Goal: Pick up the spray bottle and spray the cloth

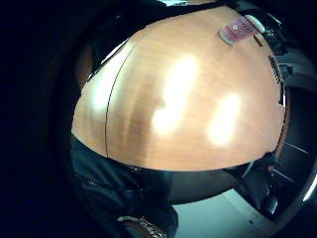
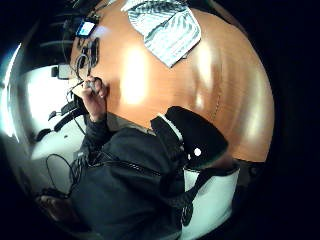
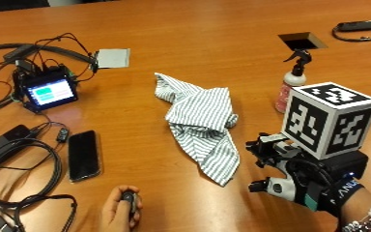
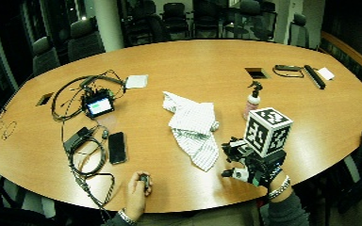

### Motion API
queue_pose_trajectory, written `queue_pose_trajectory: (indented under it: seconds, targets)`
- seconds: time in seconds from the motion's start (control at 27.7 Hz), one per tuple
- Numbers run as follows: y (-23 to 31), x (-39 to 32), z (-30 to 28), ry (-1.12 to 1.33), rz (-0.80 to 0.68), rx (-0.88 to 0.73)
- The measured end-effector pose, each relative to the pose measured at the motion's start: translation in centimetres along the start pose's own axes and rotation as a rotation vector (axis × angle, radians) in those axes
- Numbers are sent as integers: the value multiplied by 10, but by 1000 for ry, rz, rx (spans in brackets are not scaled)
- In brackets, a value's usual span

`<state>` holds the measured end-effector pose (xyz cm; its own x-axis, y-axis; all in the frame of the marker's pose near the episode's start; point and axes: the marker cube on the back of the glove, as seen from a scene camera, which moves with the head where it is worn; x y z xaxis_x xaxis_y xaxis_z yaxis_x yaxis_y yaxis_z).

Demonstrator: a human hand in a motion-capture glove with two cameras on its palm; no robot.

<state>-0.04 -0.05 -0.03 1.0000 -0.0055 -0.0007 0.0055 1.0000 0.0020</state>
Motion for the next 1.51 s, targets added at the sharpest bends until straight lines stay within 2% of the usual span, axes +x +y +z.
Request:
queue_pose_trajectory:
  seconds: [0.54, 0.76, 1.12, 1.33, 1.51]
  targets:
    - [-5, 1, 3, -5, -5, -17]
    - [-21, 14, -2, -36, 38, 15]
    - [-71, 72, -35, 15, 269, 236]
    - [-103, 106, -48, -69, 427, 467]
    - [-122, 131, -54, -199, 559, 538]
